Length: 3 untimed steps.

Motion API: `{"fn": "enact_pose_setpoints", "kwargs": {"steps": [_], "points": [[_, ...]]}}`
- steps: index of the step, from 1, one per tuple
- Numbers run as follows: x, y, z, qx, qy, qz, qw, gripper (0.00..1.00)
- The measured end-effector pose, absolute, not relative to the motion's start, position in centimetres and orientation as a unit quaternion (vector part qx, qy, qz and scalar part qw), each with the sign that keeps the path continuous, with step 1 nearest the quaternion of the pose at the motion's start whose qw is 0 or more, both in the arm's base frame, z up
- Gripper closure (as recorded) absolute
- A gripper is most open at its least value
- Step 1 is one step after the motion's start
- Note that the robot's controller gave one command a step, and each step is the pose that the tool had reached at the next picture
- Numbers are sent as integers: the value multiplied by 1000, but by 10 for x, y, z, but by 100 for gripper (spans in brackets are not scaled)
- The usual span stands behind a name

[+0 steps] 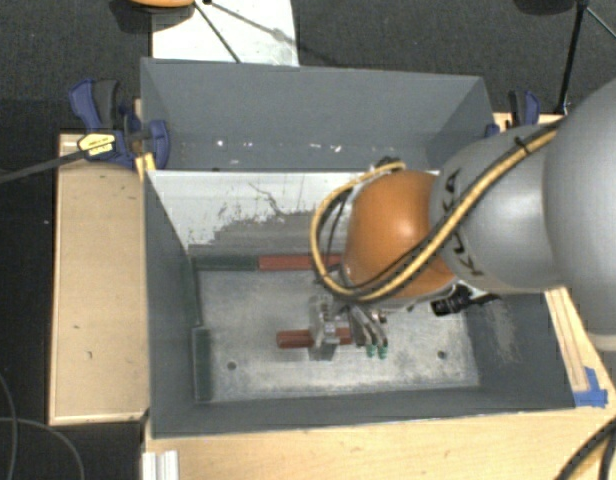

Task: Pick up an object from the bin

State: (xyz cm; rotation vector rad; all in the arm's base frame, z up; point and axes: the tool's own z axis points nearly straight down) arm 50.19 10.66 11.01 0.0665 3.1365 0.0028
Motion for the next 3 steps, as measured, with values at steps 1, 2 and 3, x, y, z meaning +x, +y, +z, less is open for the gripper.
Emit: {"fn": "enact_pose_setpoints", "kwargs": {"steps": [1,2,3], "points": [[500,106,117,22,1000,0,-2,100],[499,106,135,23,1000,0,-3,100],[501,106,154,23,1000,0,0,100]]}}
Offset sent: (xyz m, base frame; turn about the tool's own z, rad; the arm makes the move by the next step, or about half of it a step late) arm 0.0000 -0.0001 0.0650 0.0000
